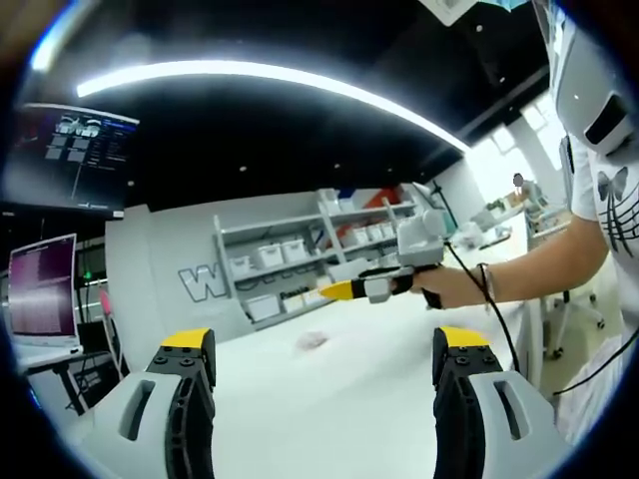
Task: Open the resealable bag by pulling the two sides of the seal apart until the entire bag opening is separated and visibly accessible.
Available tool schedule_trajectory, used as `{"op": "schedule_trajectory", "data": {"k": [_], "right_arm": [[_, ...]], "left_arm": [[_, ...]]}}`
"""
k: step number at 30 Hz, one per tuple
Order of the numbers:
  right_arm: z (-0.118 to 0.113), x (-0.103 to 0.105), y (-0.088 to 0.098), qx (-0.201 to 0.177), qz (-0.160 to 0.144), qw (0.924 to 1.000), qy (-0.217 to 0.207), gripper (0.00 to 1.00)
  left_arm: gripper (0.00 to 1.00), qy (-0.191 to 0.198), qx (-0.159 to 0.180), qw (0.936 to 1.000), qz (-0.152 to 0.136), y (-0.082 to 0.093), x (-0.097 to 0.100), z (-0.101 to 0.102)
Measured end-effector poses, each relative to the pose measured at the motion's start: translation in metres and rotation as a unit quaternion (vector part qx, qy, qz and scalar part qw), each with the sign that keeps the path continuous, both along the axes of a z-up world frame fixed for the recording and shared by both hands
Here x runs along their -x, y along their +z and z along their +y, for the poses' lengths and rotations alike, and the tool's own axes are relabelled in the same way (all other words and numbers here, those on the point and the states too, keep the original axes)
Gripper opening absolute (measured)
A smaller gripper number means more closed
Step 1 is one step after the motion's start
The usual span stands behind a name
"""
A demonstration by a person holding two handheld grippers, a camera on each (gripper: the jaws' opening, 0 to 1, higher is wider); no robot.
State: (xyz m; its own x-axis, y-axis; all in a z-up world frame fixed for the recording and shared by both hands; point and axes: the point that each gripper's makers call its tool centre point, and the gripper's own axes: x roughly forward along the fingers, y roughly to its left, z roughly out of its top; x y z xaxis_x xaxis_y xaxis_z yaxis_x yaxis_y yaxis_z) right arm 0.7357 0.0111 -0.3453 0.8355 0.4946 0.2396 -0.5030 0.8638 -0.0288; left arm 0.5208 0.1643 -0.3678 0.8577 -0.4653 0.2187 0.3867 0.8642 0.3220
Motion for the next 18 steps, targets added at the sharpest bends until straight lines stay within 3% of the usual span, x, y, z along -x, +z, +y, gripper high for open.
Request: {"op": "schedule_trajectory", "data": {"k": [18], "right_arm": [[-0.014,0.019,0.006,-0.009,-0.011,0.9999,-0.007,0.91]], "left_arm": [[0.89,-0.004,0.000,1.0000,-0.007,0.006,0.002,-0.006]]}}
